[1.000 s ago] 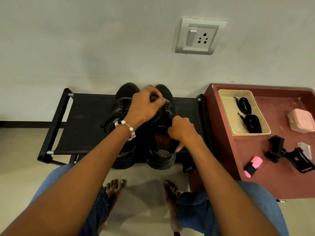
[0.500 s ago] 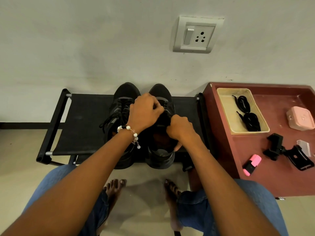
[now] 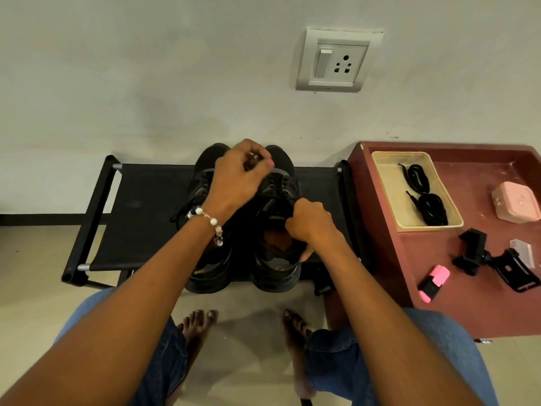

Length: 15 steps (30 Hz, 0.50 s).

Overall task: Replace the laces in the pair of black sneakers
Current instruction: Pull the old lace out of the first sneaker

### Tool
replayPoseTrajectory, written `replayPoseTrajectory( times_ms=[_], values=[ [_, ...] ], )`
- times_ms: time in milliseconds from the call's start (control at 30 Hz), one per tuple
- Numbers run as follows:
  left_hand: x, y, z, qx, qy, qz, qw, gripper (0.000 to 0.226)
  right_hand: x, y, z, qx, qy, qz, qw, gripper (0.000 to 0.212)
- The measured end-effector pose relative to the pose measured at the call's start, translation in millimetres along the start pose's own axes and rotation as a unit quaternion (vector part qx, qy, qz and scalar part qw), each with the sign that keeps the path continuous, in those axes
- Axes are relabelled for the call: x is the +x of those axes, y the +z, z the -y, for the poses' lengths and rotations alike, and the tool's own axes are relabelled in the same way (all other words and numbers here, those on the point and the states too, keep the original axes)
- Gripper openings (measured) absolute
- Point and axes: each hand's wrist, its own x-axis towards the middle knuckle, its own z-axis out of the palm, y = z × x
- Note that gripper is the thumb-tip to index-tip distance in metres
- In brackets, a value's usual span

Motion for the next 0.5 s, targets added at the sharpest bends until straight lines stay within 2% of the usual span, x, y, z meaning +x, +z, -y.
replayPoseTrajectory(
  times_ms=[33, 100, 200, 333, 400, 500],
  values=[
    [-2.7, 2.9, 2.7, 0.100, 0.065, 0.036, 0.992, 0.004, 0.5, 0.6, -0.5, -0.003, -0.001, -0.003, 1.000, 0.009],
    [-7.8, 10.5, 8.9, 0.268, 0.147, 0.104, 0.947, 0.013, 1.6, 2.2, -1.1, -0.005, -0.005, -0.010, 1.000, 0.009],
    [-12.8, 19.2, 12.8, 0.407, 0.152, 0.120, 0.893, 0.026, 2.9, 4.7, -2.0, -0.003, -0.008, -0.018, 1.000, 0.017],
    [-17.4, 25.7, 14.7, 0.466, 0.165, 0.084, 0.865, 0.026, 3.6, 7.5, -3.3, 0.009, -0.007, -0.026, 1.000, 0.024],
    [-19.1, 27.9, 14.5, 0.458, 0.158, 0.063, 0.873, 0.026, 3.3, 8.9, -3.6, 0.017, -0.007, -0.028, 0.999, 0.022],
    [-17.0, 29.0, 17.7, 0.403, 0.105, 0.060, 0.907, 0.027, 2.1, 10.3, -4.0, 0.032, 0.002, -0.030, 0.999, 0.024]
  ],
)
